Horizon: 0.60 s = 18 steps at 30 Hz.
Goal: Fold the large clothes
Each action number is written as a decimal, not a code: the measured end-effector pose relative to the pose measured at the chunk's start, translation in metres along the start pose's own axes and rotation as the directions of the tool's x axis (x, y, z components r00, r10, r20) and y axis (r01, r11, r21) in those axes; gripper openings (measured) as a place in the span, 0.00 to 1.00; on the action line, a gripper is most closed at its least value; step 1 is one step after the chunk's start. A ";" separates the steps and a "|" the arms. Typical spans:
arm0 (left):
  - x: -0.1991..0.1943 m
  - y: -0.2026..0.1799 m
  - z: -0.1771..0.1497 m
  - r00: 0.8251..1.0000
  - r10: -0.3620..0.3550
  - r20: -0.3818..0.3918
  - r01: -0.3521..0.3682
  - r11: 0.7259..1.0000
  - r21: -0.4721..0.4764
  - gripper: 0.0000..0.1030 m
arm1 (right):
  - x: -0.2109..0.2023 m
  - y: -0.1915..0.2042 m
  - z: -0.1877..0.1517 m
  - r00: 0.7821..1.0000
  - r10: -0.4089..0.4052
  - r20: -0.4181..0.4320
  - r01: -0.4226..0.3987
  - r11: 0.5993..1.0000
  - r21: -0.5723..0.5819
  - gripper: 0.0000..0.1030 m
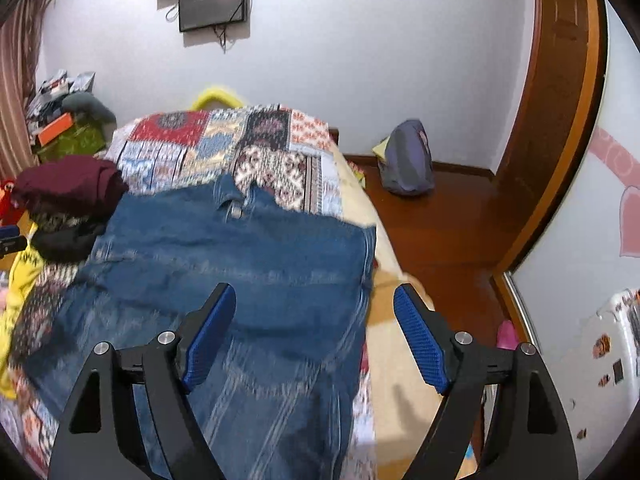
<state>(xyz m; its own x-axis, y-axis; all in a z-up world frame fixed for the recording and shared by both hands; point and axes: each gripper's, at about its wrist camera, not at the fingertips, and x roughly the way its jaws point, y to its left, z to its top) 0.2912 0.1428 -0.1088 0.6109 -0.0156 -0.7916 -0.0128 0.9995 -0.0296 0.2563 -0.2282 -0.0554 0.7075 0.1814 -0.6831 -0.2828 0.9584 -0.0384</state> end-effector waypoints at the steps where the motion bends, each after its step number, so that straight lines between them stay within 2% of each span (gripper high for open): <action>1: 0.001 0.002 -0.007 1.000 -0.007 -0.017 0.007 1.000 -0.010 0.56 | -0.002 0.001 -0.005 1.000 -0.001 -0.009 0.001 1.000 -0.002 0.76; 6: 0.016 0.010 -0.049 0.990 -0.060 -0.126 0.052 0.997 -0.064 0.56 | 0.000 0.002 -0.044 0.995 -0.009 -0.102 0.008 1.000 -0.003 0.76; 11: 0.036 0.005 -0.093 0.964 -0.139 -0.228 0.112 0.986 -0.125 0.56 | 0.006 -0.007 -0.083 0.981 0.012 -0.192 -0.002 0.998 0.055 0.76; 14: 0.045 0.001 -0.112 0.943 -0.197 -0.269 0.153 0.973 -0.175 0.56 | 0.009 -0.015 -0.105 0.971 0.040 -0.238 -0.014 0.994 0.110 0.76; 16: 0.051 -0.002 -0.124 0.923 -0.251 -0.292 0.193 0.958 -0.212 0.56 | 0.011 -0.021 -0.120 0.960 0.073 -0.269 -0.031 0.987 0.158 0.76; 18: 0.053 -0.006 -0.131 0.920 -0.254 -0.299 0.194 0.957 -0.215 0.56 | 0.015 -0.026 -0.134 0.949 0.101 -0.298 -0.039 0.978 0.206 0.76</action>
<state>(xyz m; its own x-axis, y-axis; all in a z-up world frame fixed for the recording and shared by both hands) 0.2204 0.1319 -0.2307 0.3286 -0.2763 -0.9032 -0.0639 0.9476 -0.3131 0.1870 -0.2797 -0.1622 0.4500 0.2034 -0.8696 -0.1710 0.9753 0.1397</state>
